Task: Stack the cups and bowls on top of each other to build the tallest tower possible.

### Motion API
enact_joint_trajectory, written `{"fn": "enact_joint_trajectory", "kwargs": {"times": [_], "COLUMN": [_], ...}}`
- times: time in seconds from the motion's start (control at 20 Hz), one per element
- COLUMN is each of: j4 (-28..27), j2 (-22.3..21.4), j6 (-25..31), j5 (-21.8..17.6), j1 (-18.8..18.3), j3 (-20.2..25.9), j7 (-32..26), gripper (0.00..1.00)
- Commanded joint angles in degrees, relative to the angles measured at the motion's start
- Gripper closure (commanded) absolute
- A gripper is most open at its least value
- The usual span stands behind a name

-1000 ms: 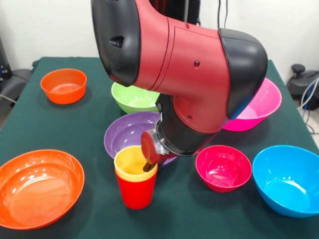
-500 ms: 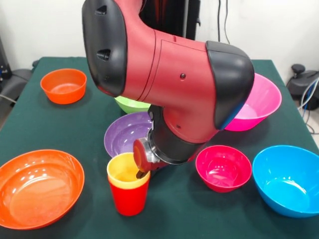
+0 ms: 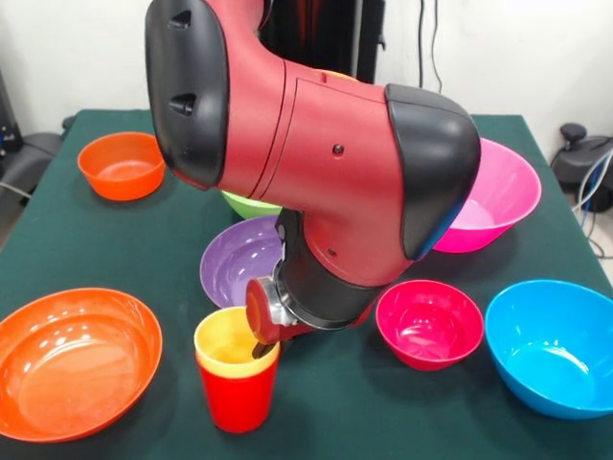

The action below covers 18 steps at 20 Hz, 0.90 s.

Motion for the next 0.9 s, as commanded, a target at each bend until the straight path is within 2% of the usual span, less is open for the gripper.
{"fn": "enact_joint_trajectory", "kwargs": {"times": [0.05,0.9], "j4": [-2.9,-5.2], "j2": [1.5,1.9], "j6": [7.0,13.3], "j5": [-1.2,-1.5], "j1": [0.3,0.5], "j3": [4.0,3.4], "j7": [-13.2,-14.7], "gripper": [1.0,1.0]}}
